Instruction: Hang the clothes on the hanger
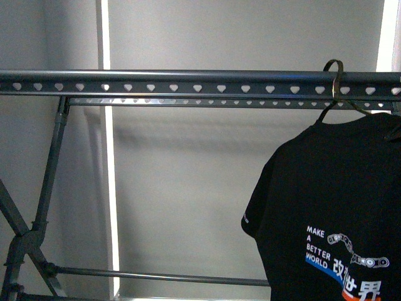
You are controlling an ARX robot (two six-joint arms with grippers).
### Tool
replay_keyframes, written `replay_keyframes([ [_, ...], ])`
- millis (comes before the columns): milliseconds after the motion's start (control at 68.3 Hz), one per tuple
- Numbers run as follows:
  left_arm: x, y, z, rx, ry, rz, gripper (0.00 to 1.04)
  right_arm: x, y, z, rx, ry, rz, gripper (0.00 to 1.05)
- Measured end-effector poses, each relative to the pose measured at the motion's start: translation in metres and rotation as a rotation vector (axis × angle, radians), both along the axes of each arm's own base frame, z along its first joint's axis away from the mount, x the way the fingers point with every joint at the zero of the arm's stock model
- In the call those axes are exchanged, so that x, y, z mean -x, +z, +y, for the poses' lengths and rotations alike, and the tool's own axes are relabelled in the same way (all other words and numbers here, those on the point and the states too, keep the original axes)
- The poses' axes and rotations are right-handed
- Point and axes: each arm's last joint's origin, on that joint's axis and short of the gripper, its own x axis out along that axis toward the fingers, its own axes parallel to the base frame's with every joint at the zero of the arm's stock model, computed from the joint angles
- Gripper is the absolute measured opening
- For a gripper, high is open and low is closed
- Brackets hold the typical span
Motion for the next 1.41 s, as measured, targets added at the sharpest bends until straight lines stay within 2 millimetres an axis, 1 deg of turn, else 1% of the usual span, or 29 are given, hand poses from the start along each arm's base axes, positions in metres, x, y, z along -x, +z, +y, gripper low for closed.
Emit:
replay_keyframes([
  [73, 0.006, -0.003, 0.000, 0.000, 0.000, -0.002, 0.04, 0.000, -0.013, 0.000, 0.006, -0.011, 0.016, 0.06],
  [103, 0.007, -0.003, 0.000, 0.000, 0.000, -0.003, 0.04, 0.000, -0.015, -0.001, 0.010, -0.011, 0.014, 0.06],
  [205, 0.013, -0.006, 0.000, 0.000, 0.000, -0.002, 0.04, 0.001, -0.020, -0.001, 0.045, -0.023, -0.013, 0.24],
  [234, 0.014, -0.007, 0.000, 0.000, 0.000, -0.001, 0.04, 0.002, -0.021, -0.002, 0.054, -0.028, -0.022, 0.28],
  [293, 0.017, -0.008, 0.000, 0.000, 0.000, -0.002, 0.04, 0.007, -0.020, -0.002, 0.088, -0.057, -0.071, 0.38],
  [352, 0.019, -0.011, 0.000, 0.000, 0.000, -0.014, 0.04, 0.017, -0.015, -0.002, 0.147, -0.102, -0.152, 0.49],
  [366, 0.019, -0.013, 0.000, 0.000, 0.000, -0.014, 0.04, 0.022, -0.012, -0.002, 0.167, -0.119, -0.190, 0.53],
  [439, 0.021, -0.012, 0.000, -0.003, 0.000, -0.019, 0.04, 0.045, -0.001, -0.001, 0.192, -0.141, -0.303, 0.65],
  [527, 0.024, -0.011, 0.000, -0.003, 0.000, -0.024, 0.04, 0.085, 0.015, 0.003, 0.208, -0.156, -0.457, 0.81],
  [542, 0.025, -0.011, 0.000, -0.003, 0.001, -0.025, 0.04, 0.094, 0.016, 0.004, 0.213, -0.153, -0.485, 0.84],
  [586, 0.026, -0.011, 0.000, -0.003, 0.000, -0.028, 0.04, 0.114, 0.018, 0.007, 0.219, -0.144, -0.532, 0.91],
  [615, 0.027, -0.011, 0.000, -0.003, 0.000, -0.027, 0.04, 0.132, 0.016, 0.009, 0.213, -0.138, -0.572, 0.98],
  [644, 0.028, -0.011, 0.000, -0.003, 0.000, -0.027, 0.04, 0.145, 0.013, 0.011, 0.210, -0.141, -0.598, 0.99],
  [659, 0.029, -0.010, 0.000, -0.003, 0.000, -0.028, 0.04, 0.149, 0.012, 0.011, 0.211, -0.143, -0.606, 0.99],
  [674, 0.029, -0.010, 0.000, -0.003, 0.000, -0.028, 0.04, 0.158, 0.009, 0.012, 0.201, -0.152, -0.622, 0.97],
  [688, 0.029, -0.010, 0.000, -0.003, 0.000, -0.027, 0.04, 0.160, 0.008, 0.012, 0.199, -0.154, -0.625, 0.97],
  [718, 0.031, -0.010, 0.000, -0.003, 0.000, -0.028, 0.04, 0.175, -0.001, 0.013, 0.196, -0.176, -0.635, 0.97],
  [762, 0.032, -0.010, 0.000, -0.003, 0.000, -0.027, 0.04, 0.188, -0.011, 0.015, 0.197, -0.198, -0.635, 0.97],
  [791, 0.033, -0.010, 0.000, -0.003, 0.000, -0.027, 0.04, 0.201, -0.025, 0.019, 0.233, -0.247, -0.578, 0.91],
  [806, 0.033, -0.010, 0.000, -0.003, 0.000, -0.028, 0.04, 0.204, -0.029, 0.021, 0.253, -0.259, -0.562, 0.89],
  [850, 0.035, -0.010, 0.000, -0.003, 0.000, -0.029, 0.04, 0.229, -0.064, 0.031, 0.357, -0.266, -0.479, 0.75],
  [879, 0.036, -0.010, 0.000, -0.003, 0.000, -0.028, 0.04, 0.235, -0.074, 0.035, 0.383, -0.258, -0.475, 0.70],
  [893, 0.036, -0.010, 0.000, -0.003, 0.000, -0.029, 0.04, 0.239, -0.083, 0.038, 0.402, -0.249, -0.476, 0.64],
  [996, 0.039, -0.010, 0.000, -0.003, 0.000, -0.028, 0.04, 0.249, -0.103, 0.048, 0.448, -0.237, -0.493, 0.38],
  [1069, 0.040, -0.011, 0.000, -0.003, 0.000, -0.029, 0.04, 0.252, -0.113, 0.051, 0.456, -0.235, -0.486, 0.26],
  [1172, 0.043, -0.011, 0.000, -0.003, 0.000, -0.028, 0.04, 0.258, -0.126, 0.055, 0.461, -0.233, -0.487, 0.05],
  [1201, 0.046, -0.013, 0.000, -0.003, 0.001, -0.009, 0.04, 0.259, -0.128, 0.056, 0.464, -0.232, -0.487, 0.01],
  [1289, 0.052, -0.014, 0.000, -0.003, 0.000, -0.015, 0.04, 0.262, -0.135, 0.062, 0.471, -0.260, -0.483, 0.02],
  [1406, 0.053, -0.014, 0.000, -0.003, 0.000, -0.021, 0.04, 0.266, -0.142, 0.068, 0.461, -0.224, -0.502, 0.02],
])
